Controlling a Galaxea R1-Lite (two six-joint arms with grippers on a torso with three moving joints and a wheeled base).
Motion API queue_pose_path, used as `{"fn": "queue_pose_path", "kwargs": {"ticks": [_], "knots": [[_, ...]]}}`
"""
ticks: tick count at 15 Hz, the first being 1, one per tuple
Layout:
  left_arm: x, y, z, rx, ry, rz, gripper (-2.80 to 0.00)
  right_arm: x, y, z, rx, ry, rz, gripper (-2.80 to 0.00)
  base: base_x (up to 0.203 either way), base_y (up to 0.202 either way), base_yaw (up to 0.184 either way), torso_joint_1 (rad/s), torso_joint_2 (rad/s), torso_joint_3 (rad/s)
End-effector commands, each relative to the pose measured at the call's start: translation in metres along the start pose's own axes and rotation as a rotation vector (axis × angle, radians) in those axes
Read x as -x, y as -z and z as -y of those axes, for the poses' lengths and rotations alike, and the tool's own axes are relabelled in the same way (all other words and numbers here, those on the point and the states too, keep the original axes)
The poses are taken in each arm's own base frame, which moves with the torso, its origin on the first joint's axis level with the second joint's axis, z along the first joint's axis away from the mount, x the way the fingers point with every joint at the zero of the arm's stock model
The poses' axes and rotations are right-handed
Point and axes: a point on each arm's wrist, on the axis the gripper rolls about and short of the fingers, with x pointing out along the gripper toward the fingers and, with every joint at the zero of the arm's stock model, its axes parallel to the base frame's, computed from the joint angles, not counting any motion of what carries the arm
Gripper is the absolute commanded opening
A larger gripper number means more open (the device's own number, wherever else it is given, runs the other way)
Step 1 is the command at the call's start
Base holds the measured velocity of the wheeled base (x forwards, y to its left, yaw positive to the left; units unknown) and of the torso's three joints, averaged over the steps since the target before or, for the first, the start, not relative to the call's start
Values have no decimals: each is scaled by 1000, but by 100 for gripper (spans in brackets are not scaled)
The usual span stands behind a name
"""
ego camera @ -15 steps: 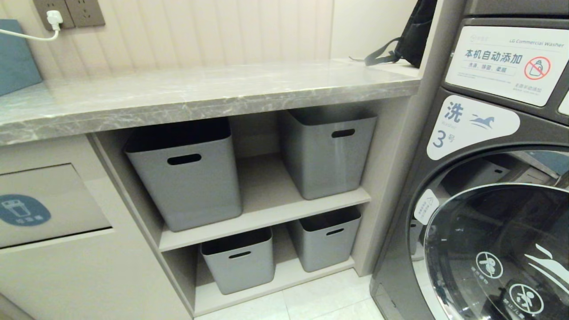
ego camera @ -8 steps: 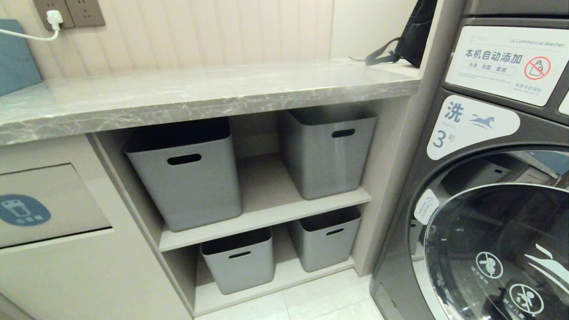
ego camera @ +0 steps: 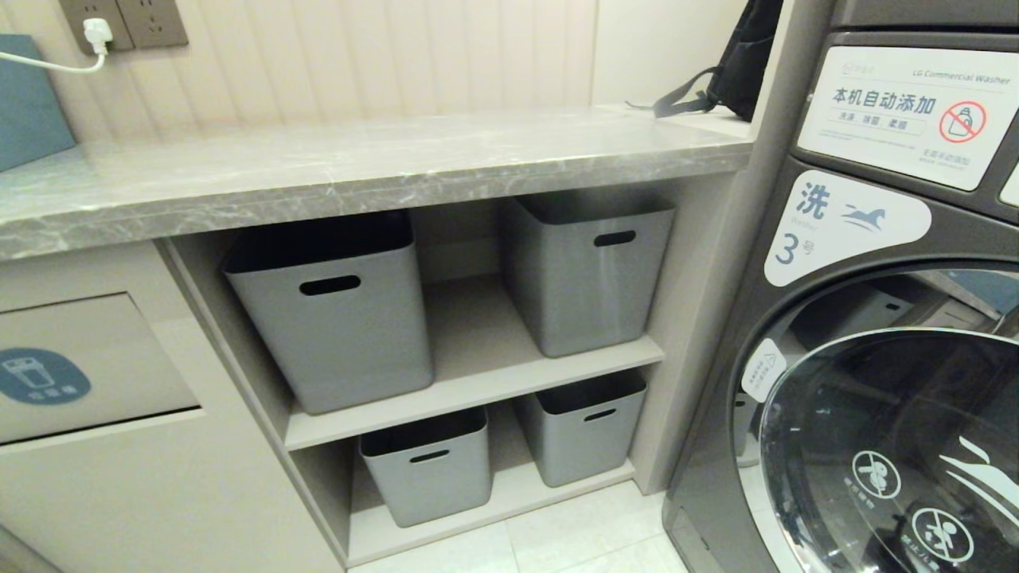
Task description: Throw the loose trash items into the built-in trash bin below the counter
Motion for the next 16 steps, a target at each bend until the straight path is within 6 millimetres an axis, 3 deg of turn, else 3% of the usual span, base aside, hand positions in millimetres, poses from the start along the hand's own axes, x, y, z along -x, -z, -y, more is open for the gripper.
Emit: {"fn": "queue_pose_path", "kwargs": {"ticks": [1,16], "knots": [[0,1,0,10,-3,-6,-280,0,0,0,1,-1,2,-280,0,0,0,0,0,0],[0,1,0,16,-3,-6,-280,0,0,0,1,-1,2,-280,0,0,0,0,0,0]]}}
